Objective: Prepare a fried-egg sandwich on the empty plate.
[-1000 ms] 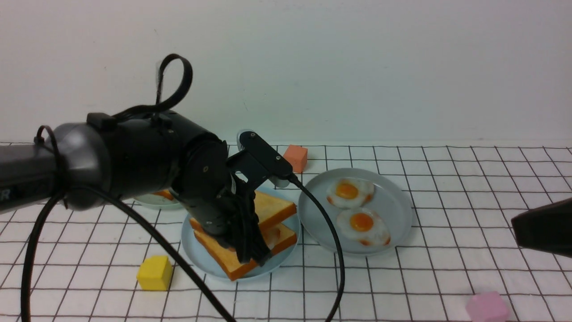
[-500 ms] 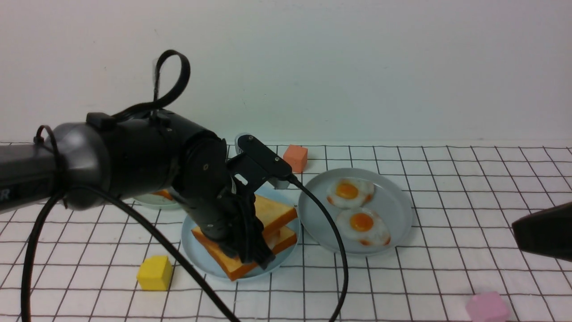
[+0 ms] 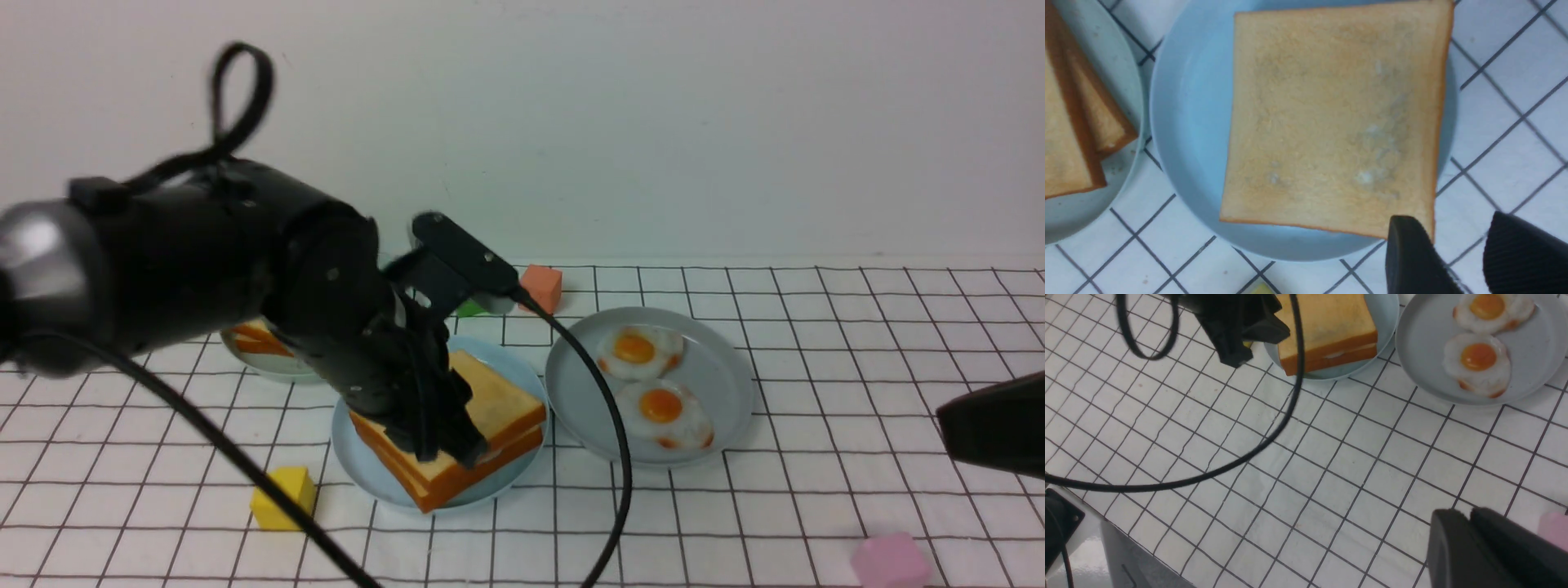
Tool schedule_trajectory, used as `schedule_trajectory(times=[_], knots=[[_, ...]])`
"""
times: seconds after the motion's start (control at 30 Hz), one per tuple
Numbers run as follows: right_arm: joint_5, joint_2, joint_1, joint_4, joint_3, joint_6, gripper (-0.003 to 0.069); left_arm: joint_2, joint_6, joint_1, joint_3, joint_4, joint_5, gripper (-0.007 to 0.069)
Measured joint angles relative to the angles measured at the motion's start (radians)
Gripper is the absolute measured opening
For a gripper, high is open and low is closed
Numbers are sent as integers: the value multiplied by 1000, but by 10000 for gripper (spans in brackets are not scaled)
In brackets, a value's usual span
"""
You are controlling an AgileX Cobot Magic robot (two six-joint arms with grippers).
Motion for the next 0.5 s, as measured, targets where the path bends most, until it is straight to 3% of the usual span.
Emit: schedule_trajectory(times=[0.23, 0.4, 0.5], knots=[[84, -100, 0, -87, -23, 78, 72, -447, -77, 0, 66, -185, -16, -13], [159, -245, 0, -205, 20, 220, 3, -797, -51, 0, 320, -318, -152, -13], [188, -338, 0, -281, 76, 299, -2, -968, -42, 0, 467, -373, -236, -13]])
